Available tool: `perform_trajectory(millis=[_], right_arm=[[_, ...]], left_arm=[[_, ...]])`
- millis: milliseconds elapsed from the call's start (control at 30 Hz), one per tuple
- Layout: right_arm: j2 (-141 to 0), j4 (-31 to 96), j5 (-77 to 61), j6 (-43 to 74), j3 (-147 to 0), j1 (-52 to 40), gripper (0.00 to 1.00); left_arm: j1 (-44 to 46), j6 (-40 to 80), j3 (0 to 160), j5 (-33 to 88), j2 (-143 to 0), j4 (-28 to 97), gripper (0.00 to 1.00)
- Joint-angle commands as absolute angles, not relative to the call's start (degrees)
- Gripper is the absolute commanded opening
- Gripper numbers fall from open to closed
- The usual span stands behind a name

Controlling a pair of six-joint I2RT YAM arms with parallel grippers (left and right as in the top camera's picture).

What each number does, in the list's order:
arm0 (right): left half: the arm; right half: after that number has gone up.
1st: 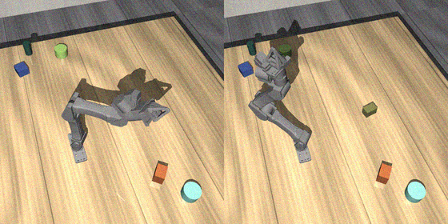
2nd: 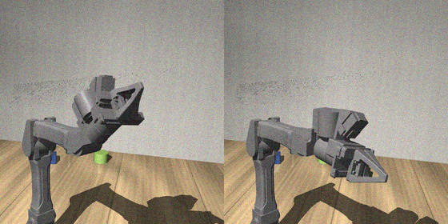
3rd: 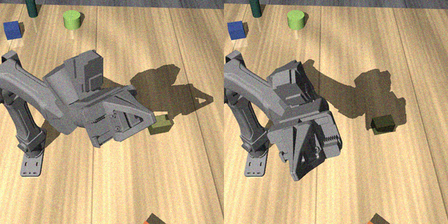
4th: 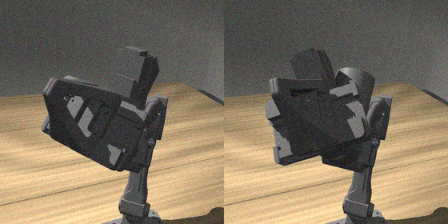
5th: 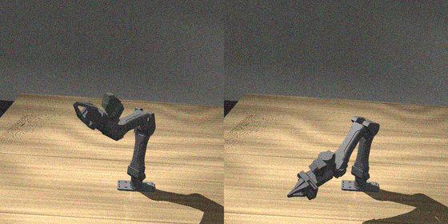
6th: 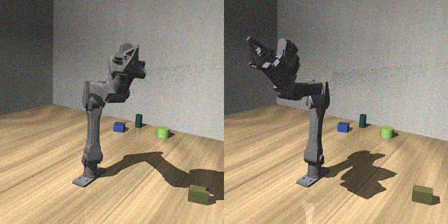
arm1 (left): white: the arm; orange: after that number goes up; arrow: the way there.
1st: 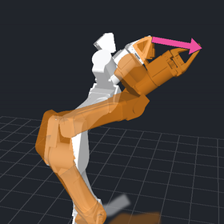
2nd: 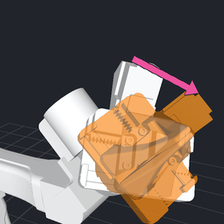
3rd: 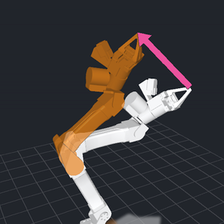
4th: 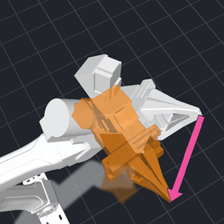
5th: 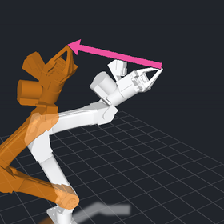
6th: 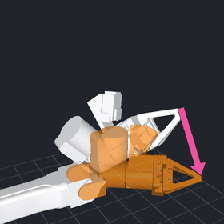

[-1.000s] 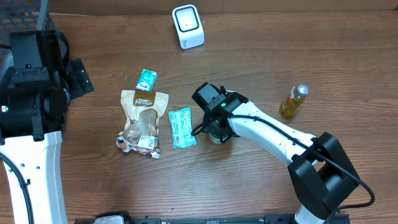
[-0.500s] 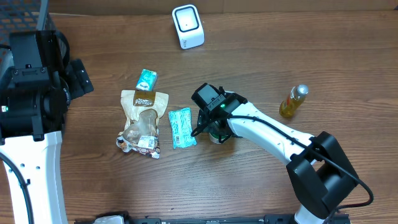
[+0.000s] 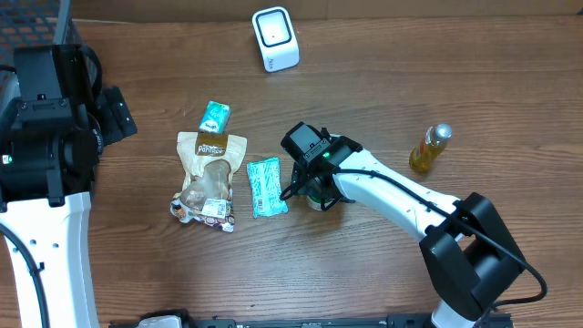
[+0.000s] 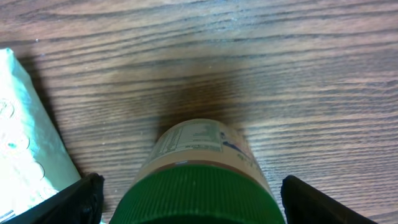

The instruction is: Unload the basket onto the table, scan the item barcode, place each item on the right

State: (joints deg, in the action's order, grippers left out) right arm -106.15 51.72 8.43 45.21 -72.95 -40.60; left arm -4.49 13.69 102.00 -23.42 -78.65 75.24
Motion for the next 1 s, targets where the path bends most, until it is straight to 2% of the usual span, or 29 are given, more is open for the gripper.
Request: perform_trajectory(millis=[0, 567, 967], right_arm=[[-106.5, 51.9, 7.8, 45.4, -72.7, -40.8, 0.88], [-106.5, 52.6, 6.7, 45.5, -72.4, -40.8, 0.88], [-106.5, 49.5, 5.9, 45.6, -69.6, -40.8, 0.91]], left_arm=[[-4.5, 13.3, 103.1, -23.9, -78.7, 75.2, 0.99], [-4.5, 13.3, 103.1, -23.9, -78.7, 75.2, 1.00], [-4.5, 13.3, 103.1, -23.9, -78.7, 75.2, 0.99]])
